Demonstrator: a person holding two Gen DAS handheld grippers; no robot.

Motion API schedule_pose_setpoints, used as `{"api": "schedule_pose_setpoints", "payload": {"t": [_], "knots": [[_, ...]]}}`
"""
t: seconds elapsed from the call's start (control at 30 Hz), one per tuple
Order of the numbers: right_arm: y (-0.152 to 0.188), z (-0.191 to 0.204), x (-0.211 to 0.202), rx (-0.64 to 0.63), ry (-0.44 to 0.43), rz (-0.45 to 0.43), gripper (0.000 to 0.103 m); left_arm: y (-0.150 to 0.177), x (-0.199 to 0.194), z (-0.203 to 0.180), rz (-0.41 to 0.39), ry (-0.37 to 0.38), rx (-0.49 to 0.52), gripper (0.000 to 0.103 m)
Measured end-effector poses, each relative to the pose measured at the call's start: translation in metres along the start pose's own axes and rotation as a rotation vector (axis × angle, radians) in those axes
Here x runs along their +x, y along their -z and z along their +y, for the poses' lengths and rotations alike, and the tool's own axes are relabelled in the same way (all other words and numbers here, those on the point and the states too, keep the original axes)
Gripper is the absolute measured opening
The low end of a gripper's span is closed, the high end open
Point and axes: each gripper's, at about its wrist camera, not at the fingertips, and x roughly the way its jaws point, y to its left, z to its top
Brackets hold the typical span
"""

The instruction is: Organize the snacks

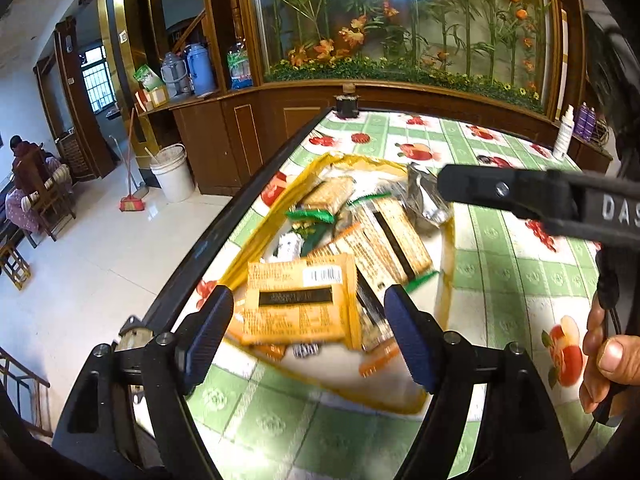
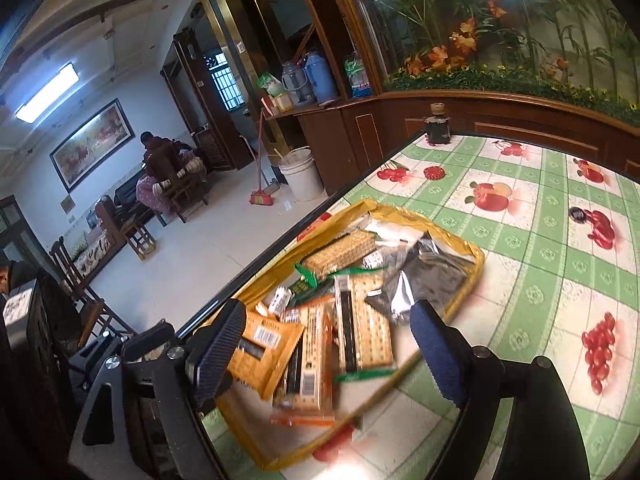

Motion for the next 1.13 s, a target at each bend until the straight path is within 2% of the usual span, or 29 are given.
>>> {"api": "schedule_pose_setpoints", "payload": {"t": [0.13,0.53,0.77,1.13], "knots": [[0.016,-0.002,-0.013,-0.024,-0.001,0.013,0.086,0.01,-0.006,-0.005,0.062,0.044,0.022,0.078],[0.046,-0.017,-0.038,-0.054,0.071,0.055,0.086,0.023,-0.027,-0.014,0.115,0.15,0.035,0.078],[0.057,-0.011,-0.028,-0.112,0.079,0.115,0.086,0.024,-0.037,-0.013,0.095,0.165,0.041,0.078],[0.062,0.01,-0.01,-0.187,0.075,0.164,0.086,0.021,-0.041,0.0,0.063,0.154,0.006,0.079]]}}
